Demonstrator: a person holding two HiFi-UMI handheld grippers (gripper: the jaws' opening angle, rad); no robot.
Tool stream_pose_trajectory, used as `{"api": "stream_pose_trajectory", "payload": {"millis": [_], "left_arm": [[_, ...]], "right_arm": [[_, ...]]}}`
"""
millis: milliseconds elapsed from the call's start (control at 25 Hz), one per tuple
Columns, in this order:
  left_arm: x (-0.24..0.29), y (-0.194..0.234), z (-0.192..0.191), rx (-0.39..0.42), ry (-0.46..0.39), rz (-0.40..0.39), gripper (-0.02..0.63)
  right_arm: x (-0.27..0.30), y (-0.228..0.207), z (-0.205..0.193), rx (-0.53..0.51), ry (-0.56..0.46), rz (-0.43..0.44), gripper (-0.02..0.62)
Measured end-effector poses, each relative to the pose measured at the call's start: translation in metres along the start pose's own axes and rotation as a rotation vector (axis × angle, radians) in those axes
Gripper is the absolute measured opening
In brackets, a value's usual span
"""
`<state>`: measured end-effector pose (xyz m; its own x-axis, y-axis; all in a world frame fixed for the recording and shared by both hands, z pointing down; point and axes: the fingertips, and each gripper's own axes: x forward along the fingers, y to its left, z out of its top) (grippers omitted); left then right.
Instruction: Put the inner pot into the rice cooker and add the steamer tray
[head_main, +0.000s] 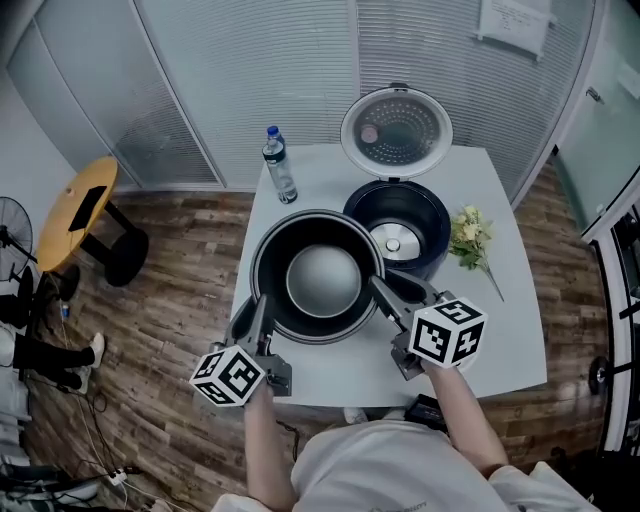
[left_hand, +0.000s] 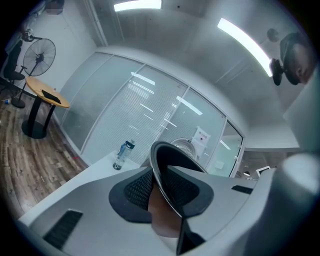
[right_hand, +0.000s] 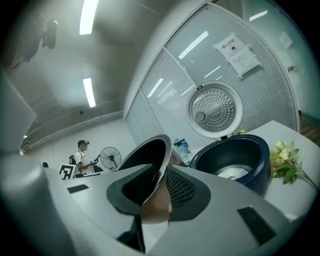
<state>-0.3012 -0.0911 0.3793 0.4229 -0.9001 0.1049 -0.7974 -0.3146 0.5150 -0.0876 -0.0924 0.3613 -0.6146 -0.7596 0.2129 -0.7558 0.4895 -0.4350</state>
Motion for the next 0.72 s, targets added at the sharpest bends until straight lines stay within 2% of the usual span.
{"api": "stream_pose_trajectory", "payload": {"millis": [400,720], "left_arm": [[0.012,-0.033,0.011,-0.009,-0.021,-0.089,0.092],[0.037,-0.06,0.013,0.013,0.017,-0.161,0.091]], "right_arm": [[-0.033,0.003,0.032,-0.001,-0.095,-0.02,0.092],[-0.056,-0.014,0.045,0.019,-0.149,-0.089,0.092]]}}
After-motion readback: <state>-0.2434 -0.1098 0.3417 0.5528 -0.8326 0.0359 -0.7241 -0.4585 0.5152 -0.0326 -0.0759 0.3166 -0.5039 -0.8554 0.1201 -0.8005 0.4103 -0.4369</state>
